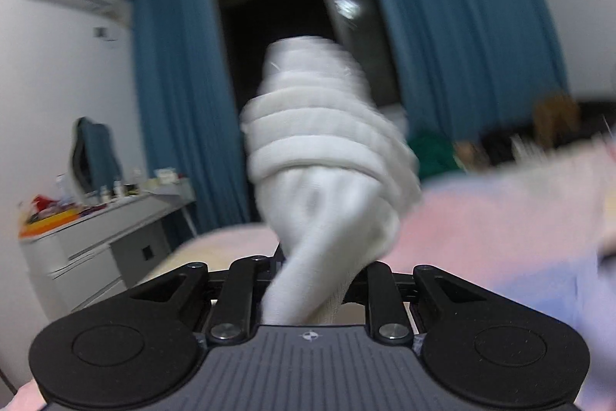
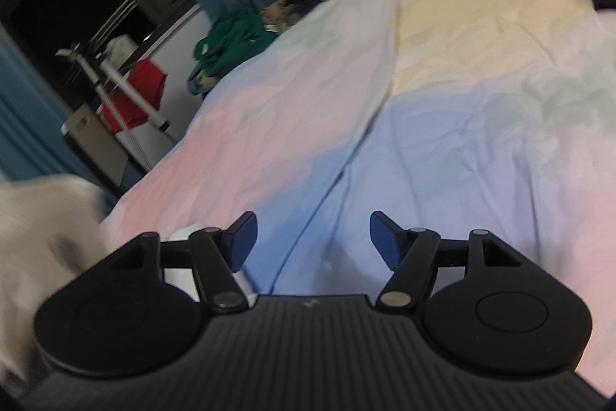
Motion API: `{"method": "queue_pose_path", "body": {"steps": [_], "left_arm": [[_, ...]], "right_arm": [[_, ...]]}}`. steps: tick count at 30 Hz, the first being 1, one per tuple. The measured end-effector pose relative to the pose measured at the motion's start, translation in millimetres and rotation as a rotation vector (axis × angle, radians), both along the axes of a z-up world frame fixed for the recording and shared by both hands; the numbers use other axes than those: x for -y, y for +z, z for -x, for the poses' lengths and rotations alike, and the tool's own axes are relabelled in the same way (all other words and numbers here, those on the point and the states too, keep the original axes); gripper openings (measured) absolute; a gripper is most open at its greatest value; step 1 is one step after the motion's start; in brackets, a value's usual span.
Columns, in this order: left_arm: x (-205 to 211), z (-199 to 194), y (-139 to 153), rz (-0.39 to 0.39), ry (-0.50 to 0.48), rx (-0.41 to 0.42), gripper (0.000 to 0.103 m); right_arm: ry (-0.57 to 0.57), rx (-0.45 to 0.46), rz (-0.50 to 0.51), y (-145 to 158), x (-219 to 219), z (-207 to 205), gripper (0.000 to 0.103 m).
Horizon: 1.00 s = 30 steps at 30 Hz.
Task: Fold clothes
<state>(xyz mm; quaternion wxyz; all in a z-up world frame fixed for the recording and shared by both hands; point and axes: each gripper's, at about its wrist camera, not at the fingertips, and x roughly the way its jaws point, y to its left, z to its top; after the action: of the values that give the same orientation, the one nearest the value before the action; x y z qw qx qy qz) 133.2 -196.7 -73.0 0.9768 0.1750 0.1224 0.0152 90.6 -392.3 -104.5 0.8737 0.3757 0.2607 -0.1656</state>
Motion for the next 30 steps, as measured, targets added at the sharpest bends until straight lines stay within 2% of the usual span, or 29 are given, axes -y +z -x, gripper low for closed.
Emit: {"method": "queue_pose_path", "body": {"steps": [2, 4, 6, 8, 10, 11, 13, 15, 19, 23, 26, 30], "left_arm": [[18, -8, -29, -0.09, -0.04, -0.069, 0.024], [24, -3, -45, -0.134, -0.052, -0.074, 0.027], [28, -2, -51, -0.143, -0.054, -0.069, 0.027], [26, 0, -51, -0.136, -0.069, -0.1, 0.031], [19, 0, -51, -0.161, -0.104, -0.132, 0.048], [14, 1, -50, -0.178, -0.121, -0.142, 0.053], [2, 5, -49, -0.206, -0.154, -0.158, 0.074], [-25, 17, -43, -0.224, -0.182, -0.17, 0.083], [-69, 37, -38, -0.293, -0.237, -0.189, 0.084], [-114, 51, -34, -0.284, -0.212, -0.184, 0.087], [-133, 70, -30, -0.241, -0.163, -0.186, 0.087], [-141, 87, -22, -0.147, -0.085, -0.198, 0.087]], "right_arm": [[-0.017, -0.003, -0.025, -5, 7, 0, 0.068], [-0.031, -0.004, -0.028, -6, 10, -1, 0.068], [-0.032, -0.004, -0.036, -9, 11, -2, 0.068], [-0.028, 0.002, -0.045, -9, 11, -3, 0.068], [-0.015, 0.014, -0.044, -9, 9, -5, 0.068], [-0.005, 0.023, -0.047, -8, 8, -5, 0.068], [0.01, 0.056, -0.073, -7, 7, -2, 0.068], [0.03, 0.103, -0.107, -6, 6, 1, 0.068], [0.092, 0.181, -0.156, 0, -2, 4, 0.068], [0.178, 0.204, -0.226, 4, -17, 0, 0.068], [0.228, 0.199, -0.24, 7, -27, -3, 0.068], [0.262, 0.13, -0.246, 0, -40, -11, 0.068]]}}
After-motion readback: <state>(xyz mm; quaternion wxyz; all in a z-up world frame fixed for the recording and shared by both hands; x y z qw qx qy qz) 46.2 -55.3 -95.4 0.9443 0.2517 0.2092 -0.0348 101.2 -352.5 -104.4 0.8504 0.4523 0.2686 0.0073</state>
